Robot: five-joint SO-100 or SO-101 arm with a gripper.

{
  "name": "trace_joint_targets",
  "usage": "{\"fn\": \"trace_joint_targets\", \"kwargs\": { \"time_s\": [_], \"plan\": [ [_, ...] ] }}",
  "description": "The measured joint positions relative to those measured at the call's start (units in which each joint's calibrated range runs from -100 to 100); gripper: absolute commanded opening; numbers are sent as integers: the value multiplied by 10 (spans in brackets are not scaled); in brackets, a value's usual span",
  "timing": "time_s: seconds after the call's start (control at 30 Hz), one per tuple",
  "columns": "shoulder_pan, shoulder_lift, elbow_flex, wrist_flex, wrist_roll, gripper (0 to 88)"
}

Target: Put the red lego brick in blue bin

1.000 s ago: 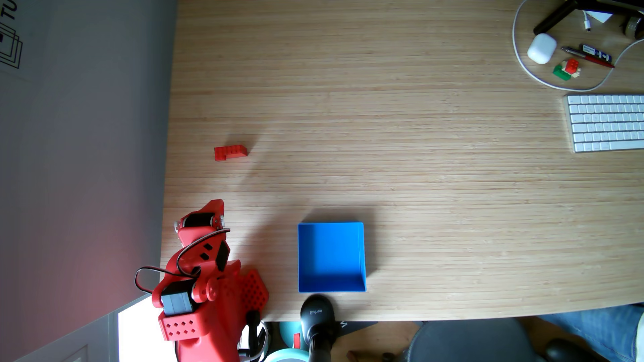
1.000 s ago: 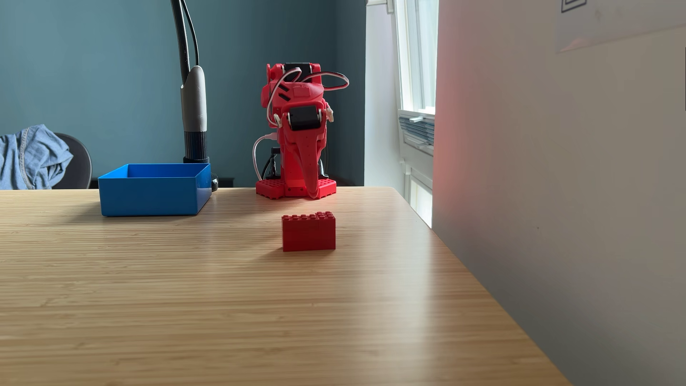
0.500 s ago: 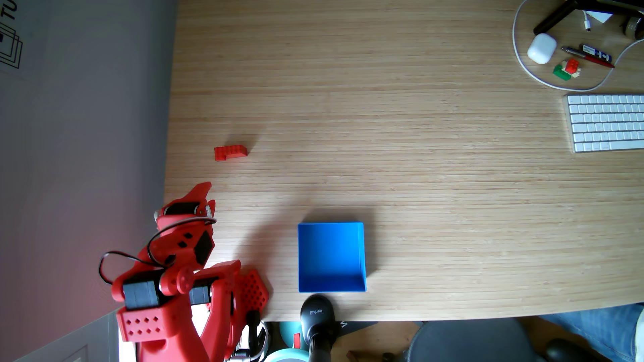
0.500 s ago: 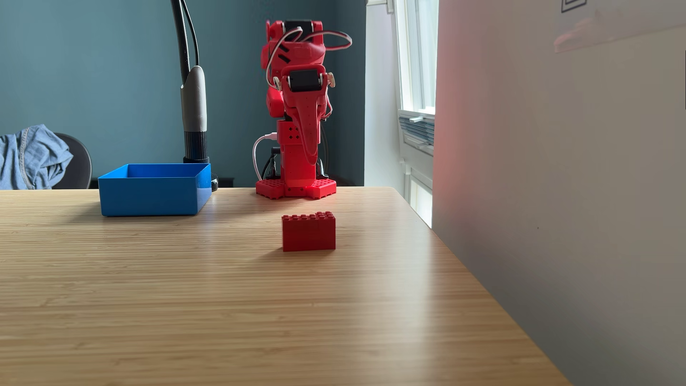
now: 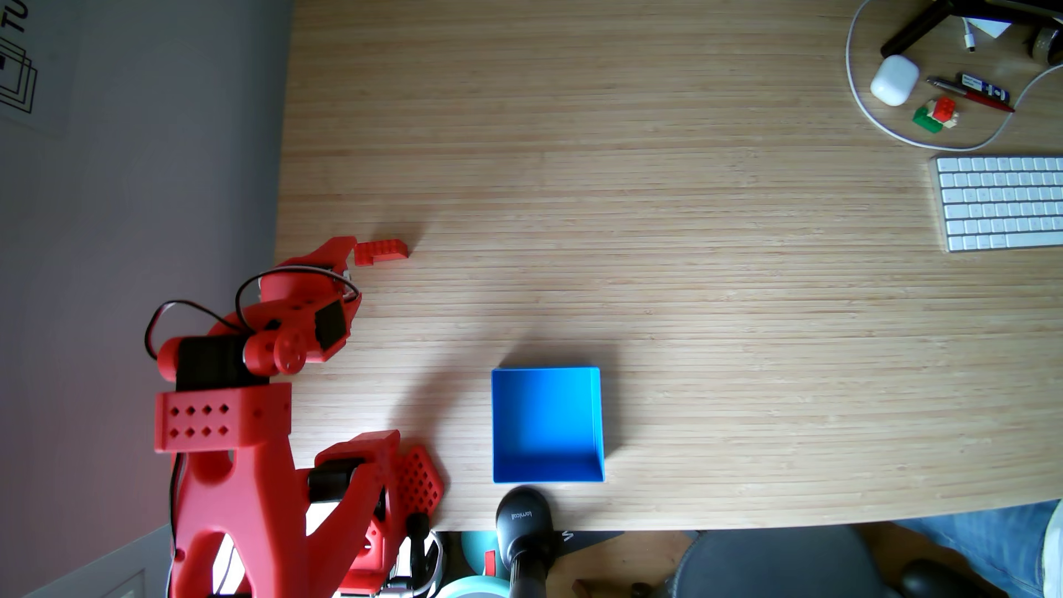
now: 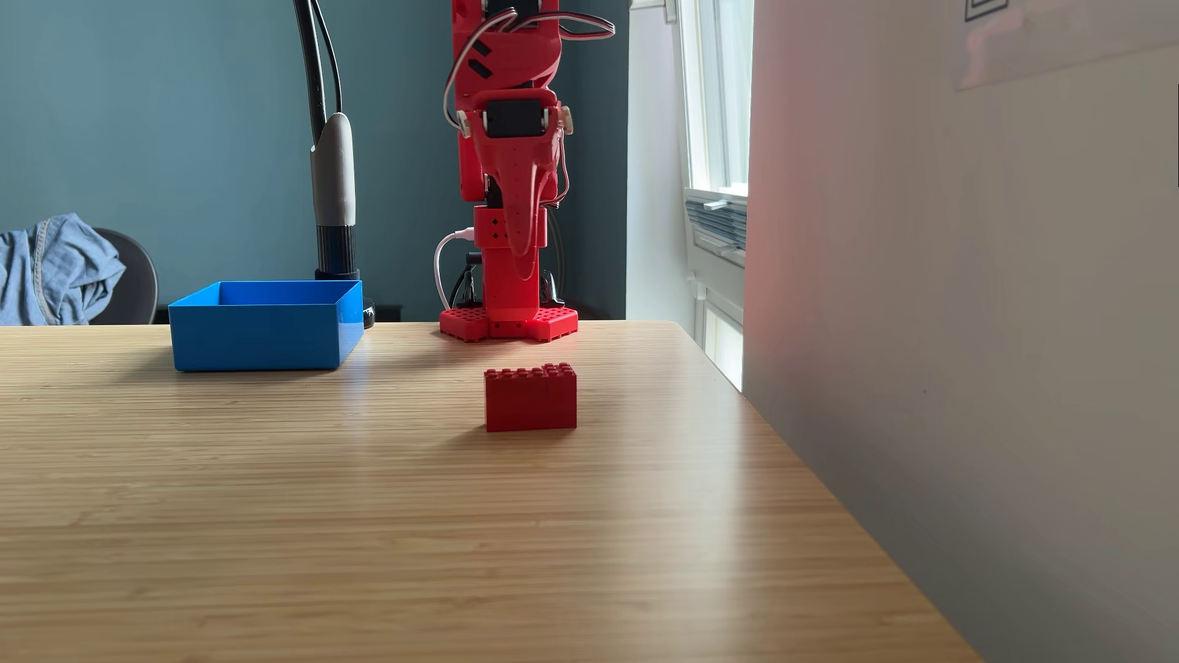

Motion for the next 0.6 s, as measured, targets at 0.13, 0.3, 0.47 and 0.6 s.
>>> {"fn": "trace_joint_targets", "kwargs": {
  "time_s": [0.13,0.3,0.47,0.6],
  "plan": [
    [13,83,-71,0,3,268],
    [15,212,-155,0,4,268],
    [15,309,-217,12,6,263],
    [15,371,-269,36,14,245]
  ]
}}
